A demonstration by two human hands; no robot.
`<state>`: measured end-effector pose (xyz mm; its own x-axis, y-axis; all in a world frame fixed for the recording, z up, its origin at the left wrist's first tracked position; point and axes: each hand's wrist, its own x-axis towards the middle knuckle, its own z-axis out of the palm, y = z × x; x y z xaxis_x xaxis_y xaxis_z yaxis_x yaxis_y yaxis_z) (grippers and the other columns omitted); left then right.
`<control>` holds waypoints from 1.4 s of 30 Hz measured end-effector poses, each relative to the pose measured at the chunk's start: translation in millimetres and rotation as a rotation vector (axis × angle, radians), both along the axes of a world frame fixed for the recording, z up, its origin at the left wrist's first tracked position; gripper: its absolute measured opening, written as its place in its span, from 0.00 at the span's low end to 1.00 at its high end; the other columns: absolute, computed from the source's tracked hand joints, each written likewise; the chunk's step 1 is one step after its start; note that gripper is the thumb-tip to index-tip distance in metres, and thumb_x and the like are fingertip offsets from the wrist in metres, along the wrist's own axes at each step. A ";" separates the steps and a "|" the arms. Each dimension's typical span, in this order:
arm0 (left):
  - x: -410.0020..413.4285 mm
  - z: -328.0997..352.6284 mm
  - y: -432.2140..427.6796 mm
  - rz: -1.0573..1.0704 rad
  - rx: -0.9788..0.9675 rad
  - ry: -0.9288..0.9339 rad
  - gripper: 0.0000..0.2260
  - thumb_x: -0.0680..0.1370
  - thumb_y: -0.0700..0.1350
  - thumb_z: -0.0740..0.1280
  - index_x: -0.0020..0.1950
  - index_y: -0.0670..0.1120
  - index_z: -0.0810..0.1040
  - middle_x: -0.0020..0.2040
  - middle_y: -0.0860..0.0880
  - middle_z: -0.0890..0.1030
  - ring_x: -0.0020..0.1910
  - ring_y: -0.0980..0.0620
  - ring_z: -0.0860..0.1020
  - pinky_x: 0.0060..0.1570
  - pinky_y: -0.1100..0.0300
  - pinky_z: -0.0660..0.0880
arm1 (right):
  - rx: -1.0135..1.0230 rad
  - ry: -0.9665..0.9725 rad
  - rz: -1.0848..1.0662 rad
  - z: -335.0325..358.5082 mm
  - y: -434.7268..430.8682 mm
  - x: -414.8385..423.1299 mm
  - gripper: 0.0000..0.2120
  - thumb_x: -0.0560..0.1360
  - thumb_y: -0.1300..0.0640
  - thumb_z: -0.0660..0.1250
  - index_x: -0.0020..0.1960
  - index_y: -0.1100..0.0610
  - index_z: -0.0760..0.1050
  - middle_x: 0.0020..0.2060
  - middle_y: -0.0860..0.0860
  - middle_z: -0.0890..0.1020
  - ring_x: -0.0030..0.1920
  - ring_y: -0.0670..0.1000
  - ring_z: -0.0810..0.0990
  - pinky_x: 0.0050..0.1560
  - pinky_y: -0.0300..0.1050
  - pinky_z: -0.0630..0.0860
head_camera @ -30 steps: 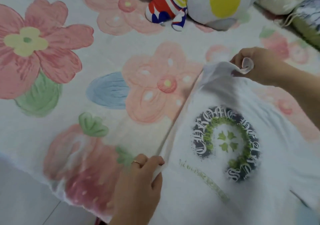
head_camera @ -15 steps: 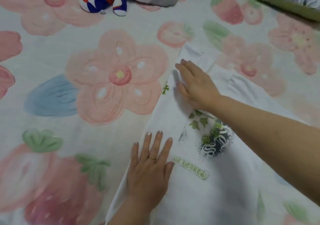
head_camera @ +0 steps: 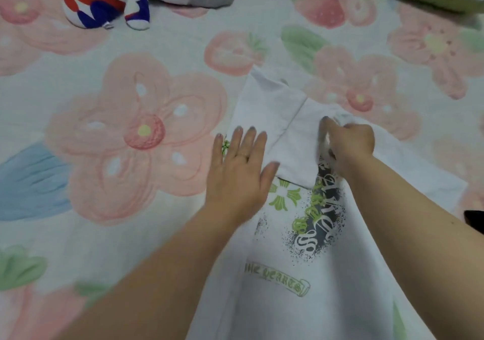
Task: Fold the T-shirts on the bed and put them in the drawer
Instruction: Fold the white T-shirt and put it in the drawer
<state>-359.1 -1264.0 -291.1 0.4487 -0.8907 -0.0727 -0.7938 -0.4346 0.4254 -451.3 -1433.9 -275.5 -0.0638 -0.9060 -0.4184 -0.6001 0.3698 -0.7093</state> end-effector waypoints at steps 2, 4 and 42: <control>20.5 -8.9 -41.8 -0.037 0.027 -0.041 0.26 0.81 0.56 0.44 0.76 0.47 0.51 0.77 0.48 0.53 0.76 0.49 0.46 0.68 0.54 0.31 | 0.045 -0.074 0.011 -3.6 -2.2 7.8 0.16 0.62 0.56 0.70 0.29 0.56 0.62 0.27 0.52 0.66 0.29 0.53 0.68 0.32 0.44 0.67; 35.2 -13.9 -71.8 -0.071 0.079 -0.029 0.25 0.81 0.55 0.44 0.77 0.47 0.49 0.78 0.48 0.50 0.76 0.49 0.45 0.71 0.52 0.36 | 0.002 -0.064 0.095 -8.4 -5.9 12.0 0.18 0.68 0.56 0.69 0.28 0.55 0.61 0.27 0.51 0.66 0.30 0.52 0.68 0.35 0.46 0.67; -65.5 -25.3 17.7 -0.077 0.156 -0.136 0.31 0.75 0.61 0.42 0.75 0.49 0.47 0.76 0.49 0.46 0.74 0.45 0.41 0.69 0.41 0.37 | -0.200 0.259 -0.351 -4.3 72.4 -188.6 0.25 0.72 0.55 0.67 0.66 0.60 0.65 0.59 0.58 0.72 0.58 0.56 0.71 0.53 0.43 0.64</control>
<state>-424.6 -1246.3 -316.5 0.3947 -0.9056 -0.1553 -0.8728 -0.4224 0.2444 -640.0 -1361.5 -279.8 -0.4592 -0.8724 -0.1677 -0.6301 0.4529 -0.6308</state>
